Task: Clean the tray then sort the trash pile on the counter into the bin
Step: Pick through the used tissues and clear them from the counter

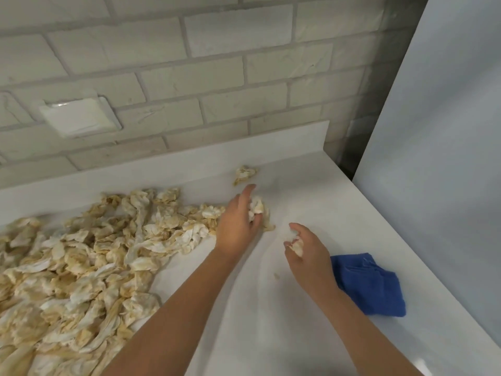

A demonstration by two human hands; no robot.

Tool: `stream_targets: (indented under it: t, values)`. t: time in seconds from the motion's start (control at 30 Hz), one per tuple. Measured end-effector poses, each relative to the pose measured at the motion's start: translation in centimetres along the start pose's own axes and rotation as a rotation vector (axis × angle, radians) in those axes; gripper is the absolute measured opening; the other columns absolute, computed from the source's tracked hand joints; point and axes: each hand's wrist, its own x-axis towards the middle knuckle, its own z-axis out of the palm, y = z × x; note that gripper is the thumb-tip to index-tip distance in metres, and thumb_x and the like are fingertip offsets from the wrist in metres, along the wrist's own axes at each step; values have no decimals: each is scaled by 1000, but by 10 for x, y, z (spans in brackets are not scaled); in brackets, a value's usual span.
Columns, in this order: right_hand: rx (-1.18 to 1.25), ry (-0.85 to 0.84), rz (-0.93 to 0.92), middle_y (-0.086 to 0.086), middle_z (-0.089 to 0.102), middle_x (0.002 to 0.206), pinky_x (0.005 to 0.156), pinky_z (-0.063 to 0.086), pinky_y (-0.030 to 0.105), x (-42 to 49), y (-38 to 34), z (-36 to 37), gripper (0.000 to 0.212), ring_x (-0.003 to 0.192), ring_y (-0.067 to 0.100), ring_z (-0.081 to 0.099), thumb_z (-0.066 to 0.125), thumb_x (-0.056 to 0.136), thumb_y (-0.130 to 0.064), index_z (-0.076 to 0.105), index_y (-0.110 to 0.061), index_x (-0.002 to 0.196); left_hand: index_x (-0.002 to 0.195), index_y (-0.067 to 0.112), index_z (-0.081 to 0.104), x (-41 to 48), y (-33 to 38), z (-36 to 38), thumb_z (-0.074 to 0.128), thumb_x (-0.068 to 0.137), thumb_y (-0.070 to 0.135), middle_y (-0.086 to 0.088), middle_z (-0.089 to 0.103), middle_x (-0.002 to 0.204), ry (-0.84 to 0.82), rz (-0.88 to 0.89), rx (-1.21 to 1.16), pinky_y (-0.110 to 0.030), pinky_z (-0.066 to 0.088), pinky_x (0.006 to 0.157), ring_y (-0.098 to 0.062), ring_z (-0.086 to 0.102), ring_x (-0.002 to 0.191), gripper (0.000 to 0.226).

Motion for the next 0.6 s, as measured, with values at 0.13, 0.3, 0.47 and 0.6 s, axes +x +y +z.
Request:
stream_targets:
  t: [0.13, 0.3, 0.47, 0.6]
  values:
    - [-228, -89, -105, -1, 48, 128, 107, 38, 33, -24, -6, 9, 36, 123, 15, 42, 54, 90, -21, 58, -13, 125, 111, 19, 64, 10, -17, 20, 41, 78, 36, -19, 52, 124, -290, 165, 216, -55, 46, 89, -39, 47, 116, 44]
    - [-457, -347, -279, 0, 16, 157, 120, 3, 32, -52, -17, 22, 64, 146, 14, 7, 14, 95, -45, 23, -12, 149, 122, 27, 57, -10, -29, 18, 33, 89, 52, 0, 44, 141, -419, 257, 175, -46, 31, 106, -27, 34, 134, 48]
    - [-681, -511, -296, -2, 56, 134, 113, 11, 33, -81, -22, 21, 65, 127, 14, 50, 2, 101, -35, 59, -16, 126, 125, 32, 52, -45, -32, 2, 24, 94, 47, 7, 44, 136, -392, 196, 167, -43, 30, 105, -19, 34, 128, 44]
    - [-675, -494, -379, -4, 25, 154, 115, -5, 43, -89, -19, 7, 74, 145, 19, 15, -9, 92, -47, 32, -16, 146, 132, 36, 44, -79, -25, -16, 13, 89, 52, 10, 35, 143, -401, 100, 166, -41, 17, 112, -19, 21, 137, 55]
